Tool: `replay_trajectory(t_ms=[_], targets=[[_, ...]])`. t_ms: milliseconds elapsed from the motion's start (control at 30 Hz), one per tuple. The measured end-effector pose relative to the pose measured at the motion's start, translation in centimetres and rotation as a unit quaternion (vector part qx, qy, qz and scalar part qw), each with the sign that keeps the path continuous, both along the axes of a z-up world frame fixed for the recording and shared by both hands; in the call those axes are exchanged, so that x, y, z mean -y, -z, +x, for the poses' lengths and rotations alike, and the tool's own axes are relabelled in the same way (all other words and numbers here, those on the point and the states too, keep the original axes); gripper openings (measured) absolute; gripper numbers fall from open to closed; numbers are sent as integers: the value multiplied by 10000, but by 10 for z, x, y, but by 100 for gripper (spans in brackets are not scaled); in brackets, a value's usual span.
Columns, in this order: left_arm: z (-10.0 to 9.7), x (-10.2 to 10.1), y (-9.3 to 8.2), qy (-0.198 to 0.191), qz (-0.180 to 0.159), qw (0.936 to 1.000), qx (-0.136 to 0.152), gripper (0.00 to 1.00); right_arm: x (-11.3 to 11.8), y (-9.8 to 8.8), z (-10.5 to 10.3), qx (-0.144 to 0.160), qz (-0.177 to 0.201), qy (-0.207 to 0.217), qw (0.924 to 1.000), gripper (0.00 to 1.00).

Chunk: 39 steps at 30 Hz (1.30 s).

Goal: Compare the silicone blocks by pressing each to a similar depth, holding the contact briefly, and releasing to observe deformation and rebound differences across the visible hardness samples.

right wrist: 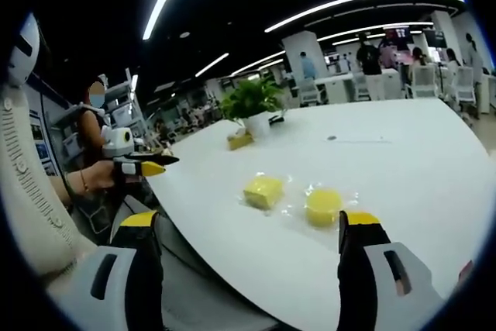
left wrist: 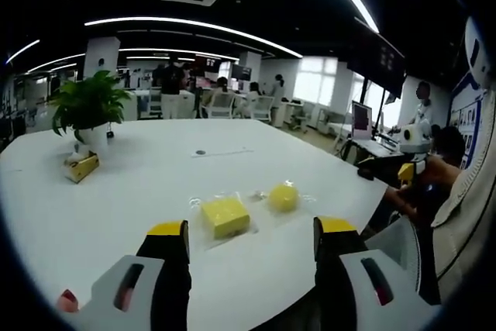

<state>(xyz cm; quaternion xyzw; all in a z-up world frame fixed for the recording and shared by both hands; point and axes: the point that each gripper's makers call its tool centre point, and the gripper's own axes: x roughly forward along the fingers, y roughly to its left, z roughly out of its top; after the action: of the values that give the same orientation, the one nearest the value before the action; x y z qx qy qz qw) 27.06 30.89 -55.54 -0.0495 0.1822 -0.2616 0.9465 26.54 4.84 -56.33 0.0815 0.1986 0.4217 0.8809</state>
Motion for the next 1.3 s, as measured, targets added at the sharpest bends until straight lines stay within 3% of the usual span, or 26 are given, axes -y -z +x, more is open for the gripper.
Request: replay_trajectory(t_ms=[400,633,767,900,1000,1100,1300], targets=[[1,-5,7,130,67,9998,-96,67,0,1,5,-30,-15,124,9999,87],[-1,-6,11,228,-139,9993,-257,75,0,-2,6,-31,-13,211,9998,87],[1,-9,13,251,-126,9991,-319,72,1,-3,6,-51,-20,281,9996,87],[10,-8,13,224,-431,9979,-424,75,3,-2,5,-94,-38,355,9993,86],[21,-4,7,205,-945,9940,-514,79,5,-1,5,-123,-58,418,9990,86],[37,-2,-5,204,-1687,9840,-533,82,8,-1,6,-139,-59,510,9986,86],[67,-8,-10,117,-2066,9769,-539,79,13,-1,7,-173,-94,685,9975,85]])
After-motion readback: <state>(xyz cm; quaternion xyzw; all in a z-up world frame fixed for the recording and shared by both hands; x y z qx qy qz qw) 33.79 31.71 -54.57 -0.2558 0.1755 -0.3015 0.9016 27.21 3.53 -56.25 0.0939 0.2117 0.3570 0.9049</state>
